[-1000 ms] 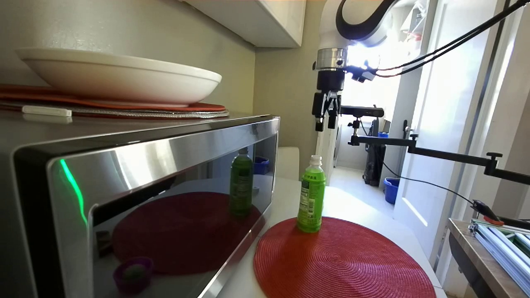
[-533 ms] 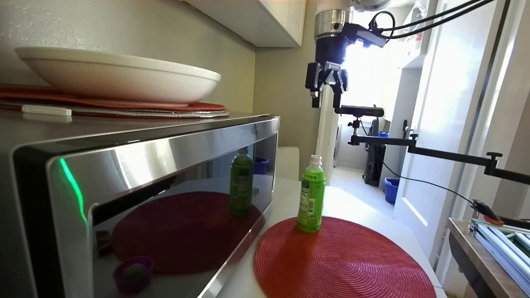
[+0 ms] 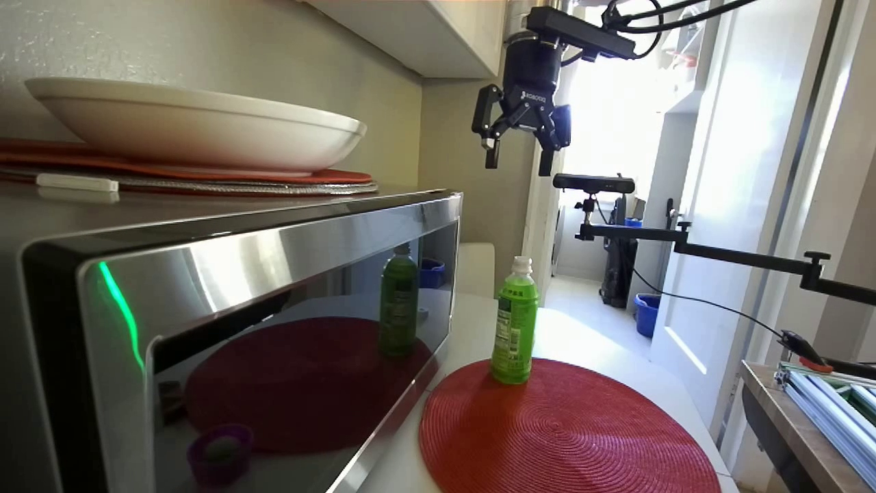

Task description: Open the door of the microwave

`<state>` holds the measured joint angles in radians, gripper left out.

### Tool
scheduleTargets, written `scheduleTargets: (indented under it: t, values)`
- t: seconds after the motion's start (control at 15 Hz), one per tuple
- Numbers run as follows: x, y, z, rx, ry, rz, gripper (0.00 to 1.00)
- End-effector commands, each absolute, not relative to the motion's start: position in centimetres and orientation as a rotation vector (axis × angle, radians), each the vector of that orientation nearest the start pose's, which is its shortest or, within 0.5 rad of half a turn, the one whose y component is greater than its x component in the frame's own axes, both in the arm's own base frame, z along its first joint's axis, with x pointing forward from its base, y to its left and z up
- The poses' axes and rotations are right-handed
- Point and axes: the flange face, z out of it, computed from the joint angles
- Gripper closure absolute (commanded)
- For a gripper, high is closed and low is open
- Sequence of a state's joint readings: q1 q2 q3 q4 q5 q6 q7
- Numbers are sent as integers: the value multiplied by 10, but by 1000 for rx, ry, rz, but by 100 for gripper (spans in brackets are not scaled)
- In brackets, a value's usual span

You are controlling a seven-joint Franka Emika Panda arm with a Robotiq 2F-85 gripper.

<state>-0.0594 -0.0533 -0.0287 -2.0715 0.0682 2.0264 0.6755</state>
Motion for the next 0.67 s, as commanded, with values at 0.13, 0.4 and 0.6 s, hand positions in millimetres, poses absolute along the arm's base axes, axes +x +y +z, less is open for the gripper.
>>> scheduleTargets:
  t: [0.13, 0.4, 0.6]
  values:
    - [547, -29, 451, -2718, 1413, -57, 0]
    - [552, -27, 440, -2700, 1554, -38, 0]
    - [550, -28, 437, -2705, 1521, -44, 0]
